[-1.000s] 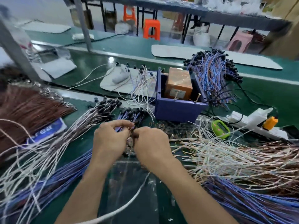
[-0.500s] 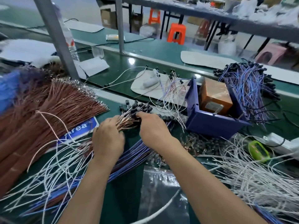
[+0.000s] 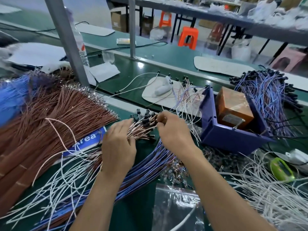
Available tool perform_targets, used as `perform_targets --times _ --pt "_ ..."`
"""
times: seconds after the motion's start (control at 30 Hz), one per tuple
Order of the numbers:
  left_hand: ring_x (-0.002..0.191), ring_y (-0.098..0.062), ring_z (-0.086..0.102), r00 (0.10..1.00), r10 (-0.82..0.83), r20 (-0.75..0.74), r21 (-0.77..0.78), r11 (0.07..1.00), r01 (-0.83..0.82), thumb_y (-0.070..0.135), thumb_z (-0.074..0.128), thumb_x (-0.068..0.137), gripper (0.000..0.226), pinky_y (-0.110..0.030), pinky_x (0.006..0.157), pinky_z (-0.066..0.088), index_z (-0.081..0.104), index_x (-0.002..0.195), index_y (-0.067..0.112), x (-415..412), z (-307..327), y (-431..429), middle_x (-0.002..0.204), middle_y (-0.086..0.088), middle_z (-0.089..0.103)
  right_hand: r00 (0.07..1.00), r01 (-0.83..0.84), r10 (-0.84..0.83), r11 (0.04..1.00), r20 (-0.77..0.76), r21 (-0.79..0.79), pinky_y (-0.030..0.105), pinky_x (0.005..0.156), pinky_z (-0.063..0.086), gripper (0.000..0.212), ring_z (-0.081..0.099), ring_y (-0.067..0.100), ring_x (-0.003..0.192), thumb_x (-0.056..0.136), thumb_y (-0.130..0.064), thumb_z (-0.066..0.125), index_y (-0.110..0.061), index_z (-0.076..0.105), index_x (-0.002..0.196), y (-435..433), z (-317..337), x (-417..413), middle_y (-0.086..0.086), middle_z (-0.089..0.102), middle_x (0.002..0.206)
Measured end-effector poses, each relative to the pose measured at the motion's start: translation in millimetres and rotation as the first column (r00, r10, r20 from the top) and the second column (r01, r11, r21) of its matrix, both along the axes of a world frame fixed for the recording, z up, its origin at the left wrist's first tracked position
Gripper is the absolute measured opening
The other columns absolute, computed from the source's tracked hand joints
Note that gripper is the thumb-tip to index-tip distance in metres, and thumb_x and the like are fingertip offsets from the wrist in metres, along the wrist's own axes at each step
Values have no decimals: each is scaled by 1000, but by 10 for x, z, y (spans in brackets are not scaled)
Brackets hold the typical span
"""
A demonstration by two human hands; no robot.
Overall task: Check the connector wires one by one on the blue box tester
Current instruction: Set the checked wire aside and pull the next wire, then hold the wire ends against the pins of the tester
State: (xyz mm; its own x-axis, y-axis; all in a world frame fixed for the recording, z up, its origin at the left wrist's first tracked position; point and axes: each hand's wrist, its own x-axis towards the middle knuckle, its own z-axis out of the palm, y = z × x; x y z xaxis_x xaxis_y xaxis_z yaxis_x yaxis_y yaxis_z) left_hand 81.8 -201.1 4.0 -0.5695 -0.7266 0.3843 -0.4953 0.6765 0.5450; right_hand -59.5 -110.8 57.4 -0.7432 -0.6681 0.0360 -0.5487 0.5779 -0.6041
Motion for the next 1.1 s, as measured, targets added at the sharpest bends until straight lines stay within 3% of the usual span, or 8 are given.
perform_targets --times 0.13,0.3,0.47,0.67,0.8,0.93,1.03,1.1 --pt "141 -20 49 978 -210 18 14 978 210 21 69 97 45 -39 120 34 62 142 23 -77 -39 20 147 2 59 994 25 -7 986 109 -166 11 51 41 12 58 -2 60 96 -29 63 -32 69 85 224 213 5 -14 66 70" --pt "135 -20 55 981 -192 -34 204 959 195 18 68 98 26 -43 118 38 75 123 20 -105 -73 -98 137 1 67 978 130 -51 909 203 -397 16 52 43 11 57 0 57 94 -27 68 -33 72 86 635 379 46 -13 70 71" --pt "115 -24 66 979 -161 -126 171 969 181 14 70 97 21 -33 102 48 78 116 16 -76 -38 -48 119 -2 75 837 433 37 565 545 -703 28 69 53 17 64 16 72 94 -8 69 -22 77 88 941 408 162 4 72 80" --pt "66 -15 55 944 -324 -70 24 945 326 44 39 104 44 -31 60 45 75 111 20 -147 178 263 72 2 64 595 635 272 418 757 -650 33 84 54 23 72 19 96 86 -26 66 -12 75 103 806 390 379 10 76 106" --pt "57 -16 53 900 -429 -82 -2 903 430 42 37 108 39 -33 56 42 72 107 25 -188 240 452 63 8 57 489 685 452 329 746 -649 37 95 55 28 73 26 105 78 -21 72 -9 75 104 851 508 299 15 75 110" --pt "57 -18 60 867 -492 -83 -97 869 484 34 47 106 29 -38 56 51 73 103 21 -257 347 635 67 3 68 577 658 353 334 737 -675 39 100 53 12 69 22 105 74 -20 76 -11 73 80 922 566 212 12 73 103" --pt "60 -17 62 852 -515 -100 -105 857 505 37 51 104 26 -36 58 51 73 102 24 -315 391 706 70 6 70 609 669 345 261 714 -696 44 97 56 32 72 27 108 89 -32 64 -14 55 64 1027 612 173 17 74 101" --pt "63 -9 61 850 -513 -120 10 855 518 41 54 103 22 -31 60 49 73 100 30 -340 410 724 73 11 70 632 668 358 199 688 -717 46 93 59 43 74 30 89 101 -35 50 -15 47 63 1122 642 162 16 70 77"
